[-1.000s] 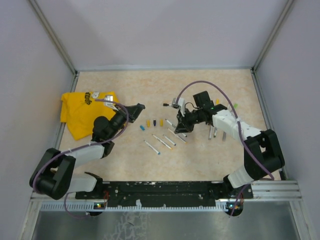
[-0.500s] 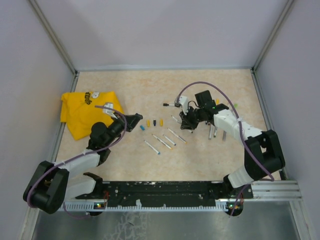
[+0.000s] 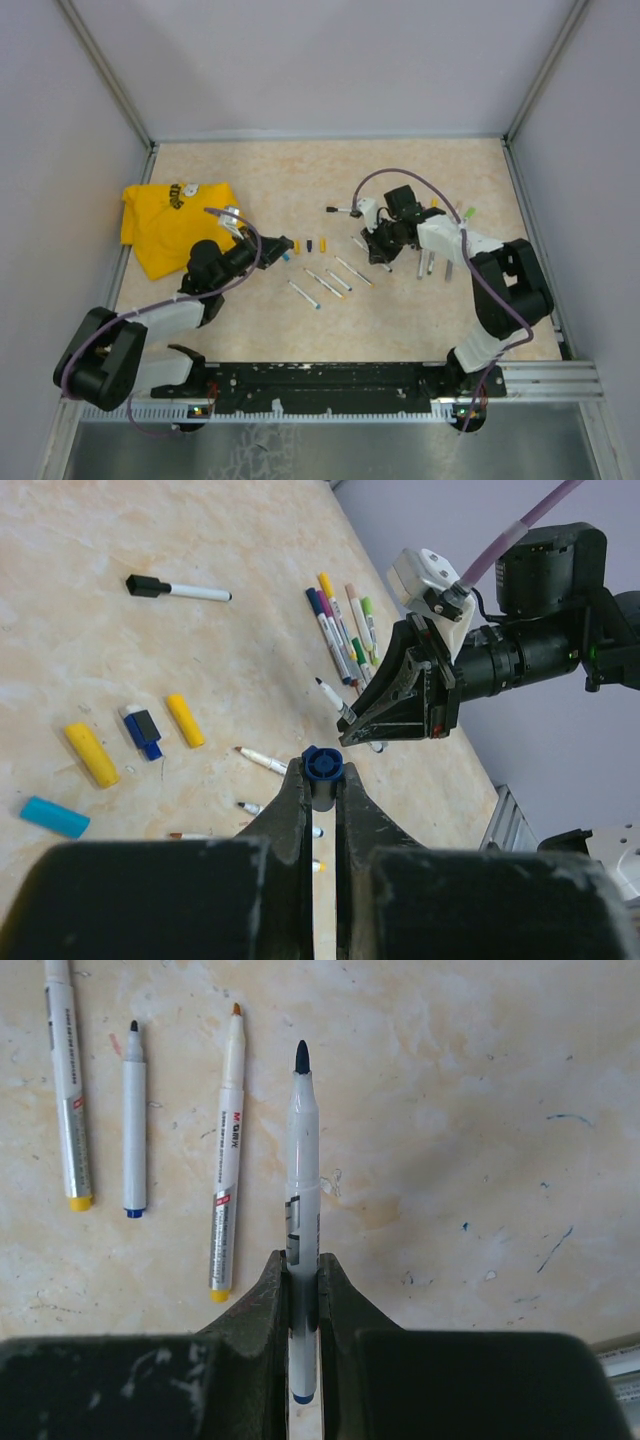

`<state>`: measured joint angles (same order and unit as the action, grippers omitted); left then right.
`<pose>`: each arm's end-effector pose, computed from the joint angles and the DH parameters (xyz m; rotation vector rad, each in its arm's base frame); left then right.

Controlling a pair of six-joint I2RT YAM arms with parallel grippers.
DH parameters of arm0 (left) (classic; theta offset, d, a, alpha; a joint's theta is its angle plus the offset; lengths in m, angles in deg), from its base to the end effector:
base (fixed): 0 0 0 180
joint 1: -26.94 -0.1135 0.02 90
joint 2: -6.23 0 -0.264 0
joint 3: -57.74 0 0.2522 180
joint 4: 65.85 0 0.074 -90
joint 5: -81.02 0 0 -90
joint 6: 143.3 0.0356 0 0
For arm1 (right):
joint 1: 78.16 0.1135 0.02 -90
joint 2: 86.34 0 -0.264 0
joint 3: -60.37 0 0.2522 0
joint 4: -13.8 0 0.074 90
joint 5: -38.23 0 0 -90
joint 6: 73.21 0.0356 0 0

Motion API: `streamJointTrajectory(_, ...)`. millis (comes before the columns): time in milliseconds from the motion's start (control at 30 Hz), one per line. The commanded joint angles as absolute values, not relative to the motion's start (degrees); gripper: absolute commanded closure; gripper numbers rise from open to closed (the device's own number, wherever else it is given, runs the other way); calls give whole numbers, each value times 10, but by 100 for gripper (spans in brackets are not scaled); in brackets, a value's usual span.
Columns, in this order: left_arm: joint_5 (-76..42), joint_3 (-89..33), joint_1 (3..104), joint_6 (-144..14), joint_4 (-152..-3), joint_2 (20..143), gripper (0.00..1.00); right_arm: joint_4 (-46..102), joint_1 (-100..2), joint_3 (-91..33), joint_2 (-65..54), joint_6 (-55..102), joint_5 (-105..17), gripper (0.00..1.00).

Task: Open the pen caps
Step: Place the pen at the center of the board.

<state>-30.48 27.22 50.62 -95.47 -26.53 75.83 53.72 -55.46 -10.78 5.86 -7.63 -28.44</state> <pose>0.2062 -0.1047 0.2024 0.0459 1.6967 -1.1757 0.2873 0.1354 0.1934 -1.1592 2.3130 0.5233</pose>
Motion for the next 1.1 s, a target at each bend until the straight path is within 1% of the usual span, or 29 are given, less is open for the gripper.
streamJointTrajectory(0, -328, 252, 504, -973, -263, 785, 100, 516, -558, -124, 78, -52, -311, 100)
streamJointTrajectory(233, -312, 237, 522, -977, -262, 820, 100, 523, -537, -137, 130, -38, -327, 100)
streamJointTrajectory(333, -308, 232, 529, -977, -262, 832, 100, 529, -533, -146, 146, -26, -340, 98)
streamJointTrajectory(400, -307, 231, 531, -977, -260, 836, 100, 531, -532, -150, 154, -24, -343, 96)
streamJointTrajectory(500, -307, 231, 533, -978, -259, 838, 100, 533, -529, -151, 155, -23, -344, 89)
streamJointTrajectory(800, -303, 230, 535, -978, -261, 840, 100, 539, -526, -154, 149, -25, -345, 76)
streamJointTrajectory(1067, -295, 223, 548, -982, -260, 856, 100, 542, -526, -155, 131, -29, -340, 70)
